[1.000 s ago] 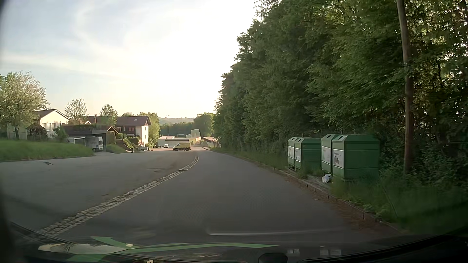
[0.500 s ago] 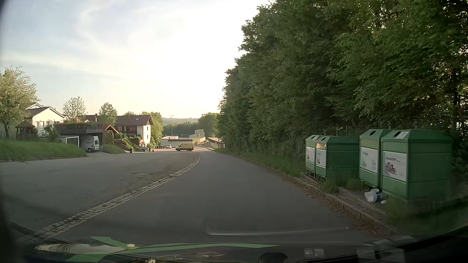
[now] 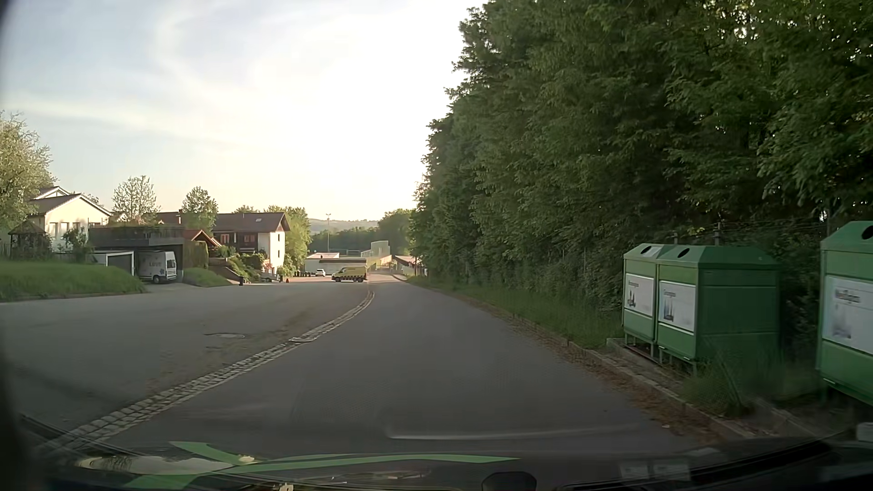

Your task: Follow the waypoints while adhering to traffic rules and regulations

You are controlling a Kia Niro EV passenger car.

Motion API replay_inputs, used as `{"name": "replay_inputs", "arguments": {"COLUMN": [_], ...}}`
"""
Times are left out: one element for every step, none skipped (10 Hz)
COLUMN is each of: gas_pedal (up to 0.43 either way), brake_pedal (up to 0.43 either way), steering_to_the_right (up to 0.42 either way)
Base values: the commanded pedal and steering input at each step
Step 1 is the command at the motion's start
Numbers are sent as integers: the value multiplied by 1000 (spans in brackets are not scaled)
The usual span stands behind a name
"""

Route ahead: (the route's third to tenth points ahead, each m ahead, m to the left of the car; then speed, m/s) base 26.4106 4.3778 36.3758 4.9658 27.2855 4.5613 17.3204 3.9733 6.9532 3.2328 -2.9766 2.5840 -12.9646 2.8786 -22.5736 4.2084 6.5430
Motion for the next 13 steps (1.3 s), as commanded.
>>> {"name": "replay_inputs", "arguments": {"gas_pedal": [0, 0, 0, 0, 0, 0, 0, 0, 0, 0, 0, 0, 0], "brake_pedal": [152, 146, 140, 110, 98, 98, 98, 104, 110, 116, 128, 128, 128], "steering_to_the_right": [-24, -23, -20, -19, -19, -19, -19, -19, -19, -19, -19, -20, -21]}}
